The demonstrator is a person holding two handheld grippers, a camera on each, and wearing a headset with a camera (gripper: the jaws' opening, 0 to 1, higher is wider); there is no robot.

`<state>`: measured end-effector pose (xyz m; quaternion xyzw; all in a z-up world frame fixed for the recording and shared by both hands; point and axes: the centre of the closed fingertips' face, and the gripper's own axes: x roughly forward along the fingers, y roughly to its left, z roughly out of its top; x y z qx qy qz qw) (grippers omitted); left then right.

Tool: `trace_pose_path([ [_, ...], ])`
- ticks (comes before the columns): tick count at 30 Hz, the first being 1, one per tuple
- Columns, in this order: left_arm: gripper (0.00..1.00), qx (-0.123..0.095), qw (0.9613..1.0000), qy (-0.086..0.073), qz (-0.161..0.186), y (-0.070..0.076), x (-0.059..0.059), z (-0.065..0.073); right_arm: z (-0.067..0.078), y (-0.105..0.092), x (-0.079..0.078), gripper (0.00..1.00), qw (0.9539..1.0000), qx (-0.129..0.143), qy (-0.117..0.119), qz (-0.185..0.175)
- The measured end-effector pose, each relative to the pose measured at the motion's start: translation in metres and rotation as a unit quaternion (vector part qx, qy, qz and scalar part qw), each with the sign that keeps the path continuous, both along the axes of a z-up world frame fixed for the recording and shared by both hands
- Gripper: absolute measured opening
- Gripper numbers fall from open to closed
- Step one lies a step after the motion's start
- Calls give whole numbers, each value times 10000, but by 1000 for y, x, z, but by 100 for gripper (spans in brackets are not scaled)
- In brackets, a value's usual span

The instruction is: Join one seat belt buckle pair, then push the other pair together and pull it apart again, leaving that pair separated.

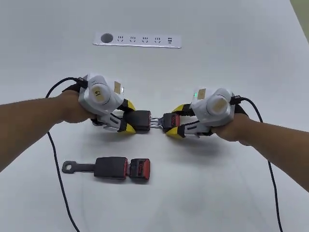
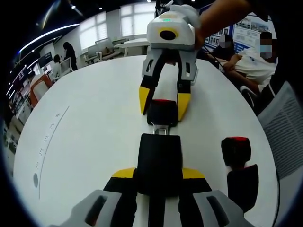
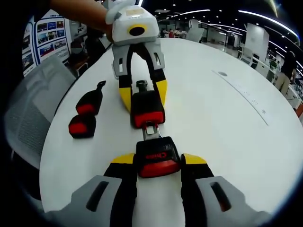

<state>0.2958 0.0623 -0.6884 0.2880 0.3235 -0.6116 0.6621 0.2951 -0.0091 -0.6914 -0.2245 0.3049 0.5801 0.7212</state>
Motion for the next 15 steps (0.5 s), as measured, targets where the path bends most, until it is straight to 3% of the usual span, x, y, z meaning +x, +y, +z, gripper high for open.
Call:
trace_pose_path([
  [2, 34, 28, 10000, 0, -7, 1, 1, -1, 0, 7, -2, 34, 10000, 33, -5, -3],
  [15, 33, 73, 9999, 30, -62, 1, 1, -2, 0, 7, 0, 33, 9999, 37, 35, -91],
])
